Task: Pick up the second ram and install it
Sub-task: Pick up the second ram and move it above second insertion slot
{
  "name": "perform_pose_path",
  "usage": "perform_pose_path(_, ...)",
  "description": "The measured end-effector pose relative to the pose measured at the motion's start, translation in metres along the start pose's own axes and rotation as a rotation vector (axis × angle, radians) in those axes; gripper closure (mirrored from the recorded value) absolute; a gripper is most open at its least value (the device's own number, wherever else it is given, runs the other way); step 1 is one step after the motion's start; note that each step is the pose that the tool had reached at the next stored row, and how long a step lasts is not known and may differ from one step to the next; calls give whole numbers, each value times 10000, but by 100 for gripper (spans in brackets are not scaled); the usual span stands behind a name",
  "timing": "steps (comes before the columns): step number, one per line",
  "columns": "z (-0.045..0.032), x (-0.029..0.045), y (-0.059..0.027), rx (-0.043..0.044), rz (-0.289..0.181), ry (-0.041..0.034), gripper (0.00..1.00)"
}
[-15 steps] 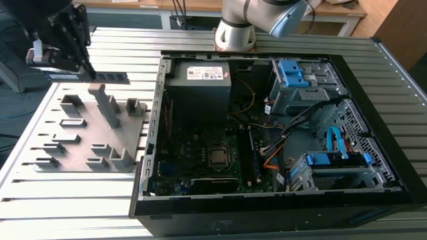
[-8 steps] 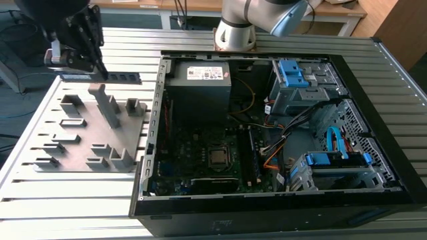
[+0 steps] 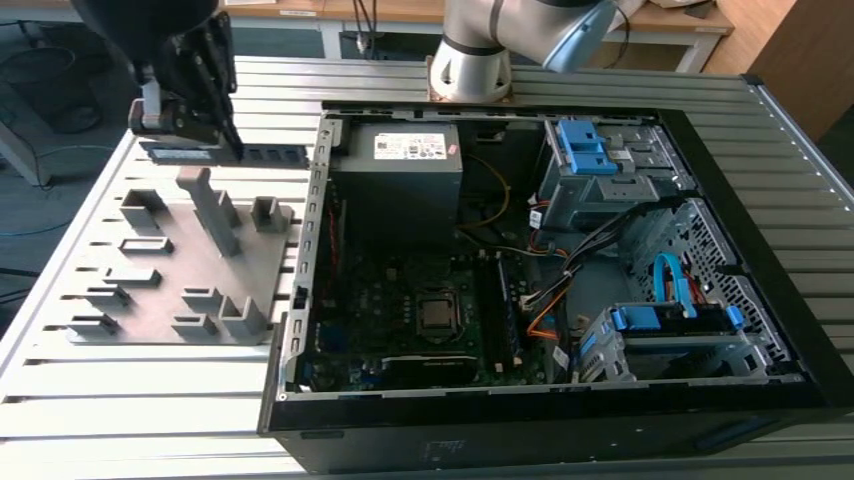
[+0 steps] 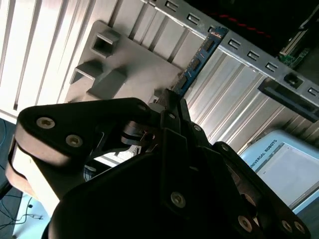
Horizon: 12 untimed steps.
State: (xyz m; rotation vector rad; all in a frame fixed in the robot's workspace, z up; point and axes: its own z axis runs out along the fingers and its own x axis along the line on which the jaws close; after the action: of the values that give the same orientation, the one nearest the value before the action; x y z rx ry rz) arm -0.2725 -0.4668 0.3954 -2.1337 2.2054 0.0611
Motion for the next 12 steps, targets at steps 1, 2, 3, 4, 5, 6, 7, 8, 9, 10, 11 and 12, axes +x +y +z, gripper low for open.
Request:
perform_pose_path(1,0,-1,-31,-1,0,1,86)
perform_pose_path(2,1,-2,-65,-1,1,1,86)
perform_pose_path(3,2,-3,-98,-1,1,1,86)
perform_pose_path(4,3,-4,-129,-1,1,1,86)
perform_pose_path(5,4,-5,-161,-1,1,1,86)
perform_pose_path(6,4,-6,-193,-1,1,1,86)
perform_pose_path(7,5,-7,-225,-1,0,1,86)
perform_pose_path(8,6,-8,-257,-1,0,1,86)
perform_pose_path(9,7,-9,-289,-1,1,1,86)
perform_pose_path(10,8,-10,-323,-1,1,1,86)
perform_pose_path(11,8,-12,-356,-1,1,1,86)
perform_pose_path(12,9,-13,-391,-1,1,1,86)
